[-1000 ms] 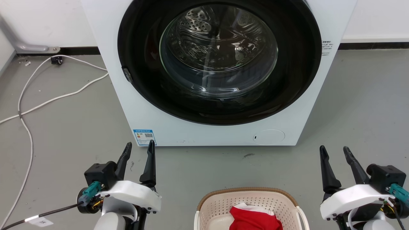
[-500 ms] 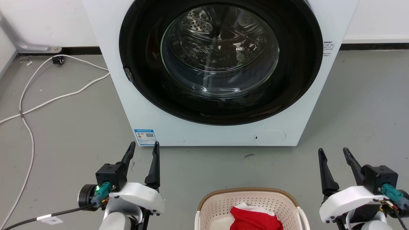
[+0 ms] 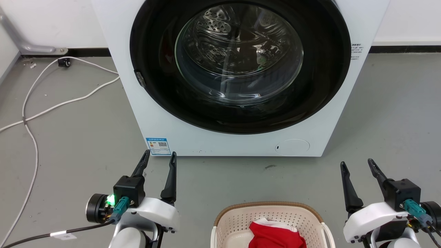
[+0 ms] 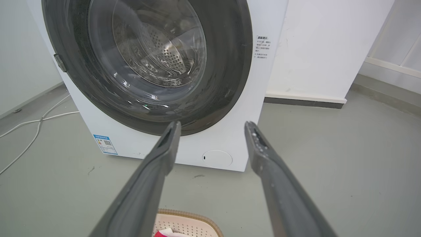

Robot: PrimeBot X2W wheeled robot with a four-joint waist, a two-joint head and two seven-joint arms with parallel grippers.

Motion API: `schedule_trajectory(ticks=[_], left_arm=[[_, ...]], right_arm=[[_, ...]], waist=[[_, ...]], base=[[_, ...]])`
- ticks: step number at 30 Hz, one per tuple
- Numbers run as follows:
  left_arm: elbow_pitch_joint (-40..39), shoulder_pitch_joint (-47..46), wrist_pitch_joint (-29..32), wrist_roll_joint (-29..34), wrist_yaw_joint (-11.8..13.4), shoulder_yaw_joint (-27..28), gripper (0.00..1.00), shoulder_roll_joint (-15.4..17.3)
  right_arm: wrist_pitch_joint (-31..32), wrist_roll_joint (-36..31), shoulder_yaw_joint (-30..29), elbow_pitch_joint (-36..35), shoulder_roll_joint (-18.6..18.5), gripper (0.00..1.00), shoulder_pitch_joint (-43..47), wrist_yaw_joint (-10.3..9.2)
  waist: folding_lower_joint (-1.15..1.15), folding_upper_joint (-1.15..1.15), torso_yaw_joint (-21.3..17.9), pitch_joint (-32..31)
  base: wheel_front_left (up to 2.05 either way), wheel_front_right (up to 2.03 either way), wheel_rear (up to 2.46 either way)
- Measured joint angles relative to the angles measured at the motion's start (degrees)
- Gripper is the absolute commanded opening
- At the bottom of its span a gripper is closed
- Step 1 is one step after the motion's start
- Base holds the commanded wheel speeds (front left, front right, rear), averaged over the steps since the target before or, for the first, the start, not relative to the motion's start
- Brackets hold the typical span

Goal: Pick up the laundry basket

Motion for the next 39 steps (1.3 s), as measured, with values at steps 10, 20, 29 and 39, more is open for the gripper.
schedule_trajectory(ticks=[10, 20, 29, 39], left_arm=[[0.1, -0.1, -0.8, 2.4, 0.7, -0.1, 1.0, 0.0], [0.1, 0.1, -0.9, 2.1, 1.4, -0.6, 1.0, 0.0], [0.4, -0.1, -0.9, 1.9, 1.3, -0.7, 1.0, 0.0], [4.5, -2.0, -0.9, -0.3, 2.2, -5.4, 1.0, 0.0]], right_arm=[[-0.9, -2.7, -0.1, 0.1, 0.0, 1.0, 0.0, 0.0], [-0.9, -2.3, -0.3, 0.4, 0.0, 1.0, 0.0, 0.0], [-0.4, -1.6, -0.9, 1.0, 0.0, 1.0, 0.0, 0.0], [0.2, -1.0, -3.5, 5.1, 0.0, 1.0, -1.9, 0.0]], waist=[[0.0, 0.0, 0.0, -0.1], [0.0, 0.0, 0.1, -0.1], [0.0, 0.0, 0.1, 0.9], [0.0, 0.0, -0.2, 7.0]], base=[[0.0, 0.0, 0.0], [0.0, 0.0, 0.0], [0.0, 0.0, 0.0], [0.0, 0.0, 0.0]])
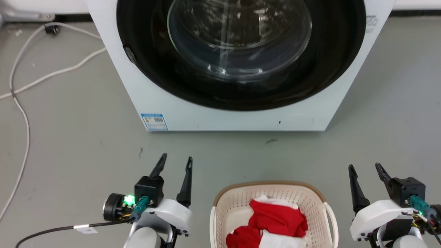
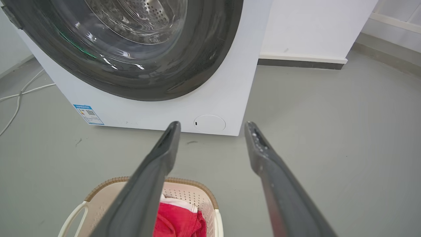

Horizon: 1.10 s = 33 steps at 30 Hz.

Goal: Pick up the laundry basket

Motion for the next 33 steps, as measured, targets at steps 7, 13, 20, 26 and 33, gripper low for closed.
schedule_trajectory(ticks=[7, 13, 20, 26, 33], left_arm=[[5.4, -1.9, 0.0, -3.4, 1.3, -3.2, 1.0, 0.0], [12.5, -4.2, 0.0, -6.1, 2.3, -5.6, 1.0, 0.0], [22.2, -7.5, 0.3, -10.6, 2.5, -9.7, 1.0, 0.0], [29.2, -11.7, 2.3, -14.3, 2.2, -13.1, 1.0, 0.0], [35.0, -16.7, 3.9, -17.0, 1.2, -16.1, 1.0, 0.0]], right_arm=[[0.4, -0.3, -1.8, 5.2, 0.0, 1.0, -2.8, 0.0], [0.5, -1.3, -3.2, 10.7, 0.1, 1.0, -6.4, 0.01], [2.0, -2.6, -4.5, 18.7, 0.0, 1.0, -10.6, 0.01], [3.5, -3.6, -5.4, 26.8, 0.1, 1.0, -14.7, 0.01], [4.8, -5.1, -6.0, 35.9, -0.1, 1.0, -21.2, 0.01]], waist=[[0.0, 0.0, -0.3, 5.6], [0.01, 0.0, -0.8, 10.3], [0.01, 0.0, -1.7, 14.7], [0.0, 0.0, -2.3, 18.0], [0.0, 0.0, -3.3, 21.8]], base=[[0.0, 0.0, 0.0], [0.0, 0.0, 0.0], [0.0, 0.0, 0.0], [0.0, 0.0, 0.0], [0.0, 0.0, 0.0]])
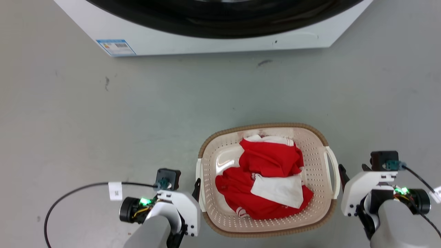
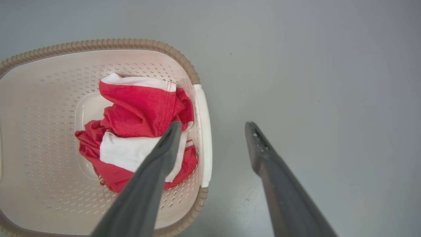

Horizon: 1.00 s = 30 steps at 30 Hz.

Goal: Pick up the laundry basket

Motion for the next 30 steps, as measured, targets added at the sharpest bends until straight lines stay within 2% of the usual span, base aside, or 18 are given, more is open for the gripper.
schedule_trajectory(ticks=[15, 30], left_arm=[[6.6, -10.9, 4.9, -6.6, 0.2, -4.5, 1.0, 0.0], [10.8, -17.2, 9.3, -10.3, 0.6, -7.7, 1.0, 0.0]], right_arm=[[0.9, -1.6, 1.3, 17.0, -1.1, 1.0, -14.4, 0.0], [3.0, -1.7, 4.1, 23.0, -0.3, 1.0, -20.4, 0.0]], waist=[[0.0, 0.0, -1.6, 8.9], [0.0, 0.0, -2.2, 14.6]], base=[[0.0, 0.0, 0.0], [0.0, 0.0, 0.0]])
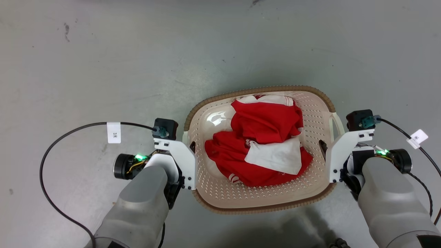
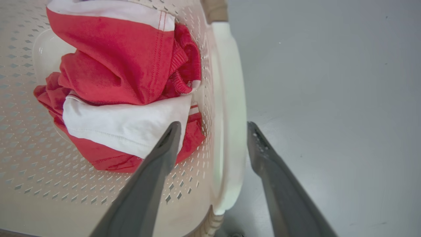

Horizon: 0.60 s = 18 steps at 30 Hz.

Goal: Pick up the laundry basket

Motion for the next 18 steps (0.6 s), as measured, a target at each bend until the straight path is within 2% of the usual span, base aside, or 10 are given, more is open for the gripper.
schedule_trajectory(ticks=[6, 7, 8, 9, 10, 11, 18], left_arm=[[0.3, -2.0, 0.6, -1.0, 0.2, -1.1, 1.0, 0.0], [0.4, -2.2, 0.7, -1.1, 0.2, -1.2, 1.0, 0.0], [0.4, -2.3, 0.7, -1.4, 0.2, -1.4, 1.0, 0.0], [0.4, -2.5, 0.8, -1.7, 0.1, -1.6, 0.68, 0.0], [0.2, -2.7, 0.9, -2.0, 0.1, -1.8, 0.0, 0.0], [0.2, -2.8, 0.9, -2.1, 0.1, -1.9, 0.0, 0.0], [-0.2, -2.9, 0.4, -4.5, 0.0, -2.7, 0.0, 0.0]], right_arm=[[1.2, 1.3, 0.8, 0.5, 0.3, 1.0, -1.2, 0.0], [1.5, 1.7, 0.9, 0.6, 0.3, 0.92, -1.2, 0.0], [1.6, 2.2, 1.4, 0.7, 0.3, 0.55, -1.2, 0.0], [1.7, 2.9, 2.0, 0.7, 0.3, 0.37, -1.2, 0.0], [1.9, 4.1, 2.7, 0.7, 0.3, 0.1, -1.2, 0.0], [2.4, 5.3, 3.4, 0.8, 0.3, 0.0, -1.2, 0.0], [3.0, 12.8, 9.1, 0.8, -0.4, 0.0, -0.8, -0.01]], waist=[[0.0, 0.0, -0.3, 1.5], [0.0, 0.0, -0.3, 1.7], [0.0, 0.0, -0.3, 1.9], [0.0, 0.0, -0.2, 2.2], [0.0, 0.0, -0.1, 2.4], [0.0, 0.0, 0.0, 2.6], [-0.01, 0.0, 0.2, 3.2]], base=[[0.0, 0.0, 0.0], [0.0, 0.0, 0.0], [0.0, 0.0, 0.0], [0.0, 0.0, 0.0], [0.0, 0.0, 0.0], [0.0, 0.0, 0.0], [0.0, 0.0, 0.0]])
